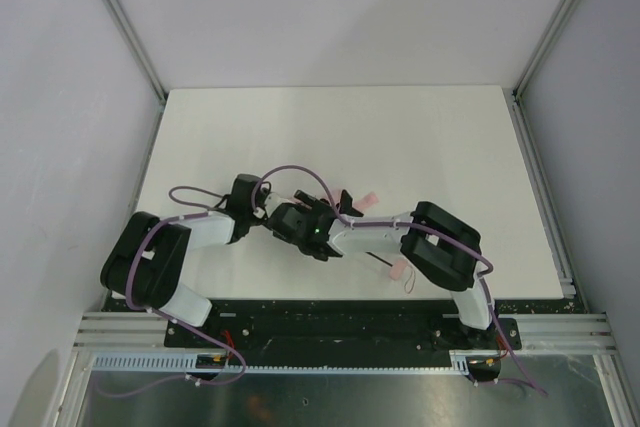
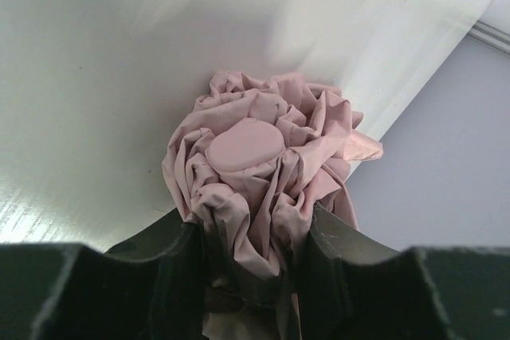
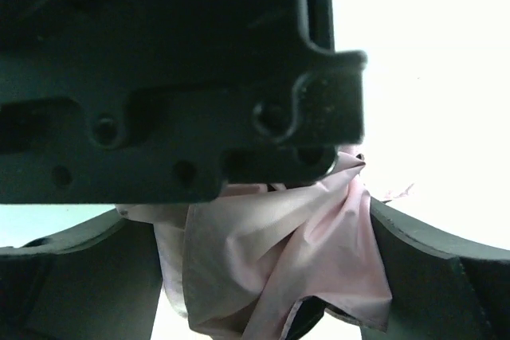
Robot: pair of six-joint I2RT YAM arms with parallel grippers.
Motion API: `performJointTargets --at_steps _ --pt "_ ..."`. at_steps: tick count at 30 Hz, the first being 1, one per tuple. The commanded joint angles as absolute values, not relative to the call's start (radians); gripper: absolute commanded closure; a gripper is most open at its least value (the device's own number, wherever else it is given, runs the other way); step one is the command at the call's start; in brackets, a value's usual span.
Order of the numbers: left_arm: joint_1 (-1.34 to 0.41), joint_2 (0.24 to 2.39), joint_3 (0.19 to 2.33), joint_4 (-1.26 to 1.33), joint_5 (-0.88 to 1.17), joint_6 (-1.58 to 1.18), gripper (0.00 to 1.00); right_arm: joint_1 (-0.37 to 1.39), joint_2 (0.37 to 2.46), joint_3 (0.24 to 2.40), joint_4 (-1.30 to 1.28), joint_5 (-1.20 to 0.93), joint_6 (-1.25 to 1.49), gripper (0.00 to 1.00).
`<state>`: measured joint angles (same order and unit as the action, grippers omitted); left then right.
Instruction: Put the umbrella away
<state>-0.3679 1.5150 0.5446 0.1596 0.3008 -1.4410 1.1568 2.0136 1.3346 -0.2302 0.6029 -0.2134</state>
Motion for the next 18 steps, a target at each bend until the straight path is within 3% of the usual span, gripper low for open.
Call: performJointTargets --at_steps 1,5,10,18 --pt "-0.385 1.536 0.548 0.021 0.27 -1.417 1.0 1.166 2.084 1.373 -0.192 0.713 -0.286 0.26" --pt "-0.385 1.534 0.562 0.009 0.271 -1.416 1.0 1.16 2.11 1.361 -0.196 0.658 -0.243 0.63" --pt "-0.385 1.531 0.567 0.006 0.274 -1.416 1.0 1.122 2.121 1.317 -0.187 0.525 -0.165 0.95" --pt "-0.379 1.537 0.583 0.007 0.272 -1.388 1.0 0.986 2.106 1.185 -0.091 0.126 -0.109 1.0"
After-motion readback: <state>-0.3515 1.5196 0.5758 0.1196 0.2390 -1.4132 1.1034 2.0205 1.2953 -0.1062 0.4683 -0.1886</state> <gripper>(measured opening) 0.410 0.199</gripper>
